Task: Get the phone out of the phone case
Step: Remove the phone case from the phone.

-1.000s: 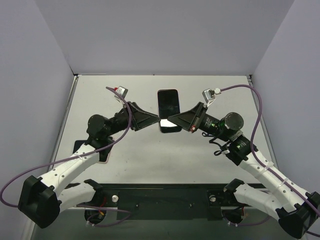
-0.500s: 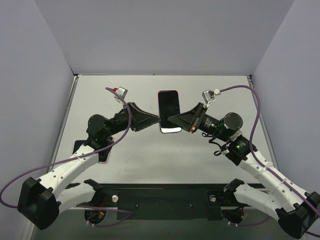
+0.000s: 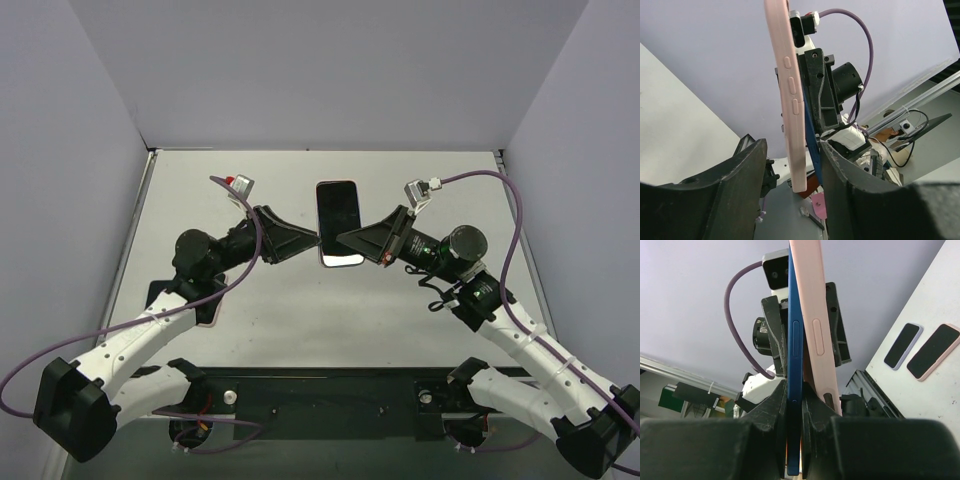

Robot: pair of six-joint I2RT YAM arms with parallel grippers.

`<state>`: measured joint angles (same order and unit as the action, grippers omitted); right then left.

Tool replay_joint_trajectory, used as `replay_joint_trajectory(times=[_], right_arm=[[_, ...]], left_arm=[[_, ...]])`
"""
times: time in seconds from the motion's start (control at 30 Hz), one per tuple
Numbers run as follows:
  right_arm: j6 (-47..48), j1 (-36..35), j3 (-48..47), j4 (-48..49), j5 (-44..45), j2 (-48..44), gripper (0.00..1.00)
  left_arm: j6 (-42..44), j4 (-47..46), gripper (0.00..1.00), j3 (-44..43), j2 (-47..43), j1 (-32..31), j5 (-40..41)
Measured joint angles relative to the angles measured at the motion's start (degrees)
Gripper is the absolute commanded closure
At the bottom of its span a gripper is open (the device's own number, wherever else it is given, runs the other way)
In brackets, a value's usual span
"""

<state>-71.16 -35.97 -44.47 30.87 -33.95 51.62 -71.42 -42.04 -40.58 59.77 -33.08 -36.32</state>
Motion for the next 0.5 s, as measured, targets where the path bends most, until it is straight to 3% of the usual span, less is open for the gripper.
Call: replay_joint_trajectory(times=[0.2, 0.33, 0.5], right_arm=[[-0.8, 0.0, 0.0, 0.4, -0.2, -0.9, 1.00], [-1.1, 0.3, 0.0, 2.0, -0.5, -1.2, 1.00], [-1.6, 0.3, 0.0, 2.4, -0.8, -1.2, 1.00]], left_arm=[[0.2, 0.3, 0.36, 0.3, -0.5, 0.0, 0.3], [0.3, 0.5, 0.44, 0.9, -0.8, 0.0, 0.5], [0.6, 0.7, 0.43, 0.9, -0.8, 0.0, 0.7]])
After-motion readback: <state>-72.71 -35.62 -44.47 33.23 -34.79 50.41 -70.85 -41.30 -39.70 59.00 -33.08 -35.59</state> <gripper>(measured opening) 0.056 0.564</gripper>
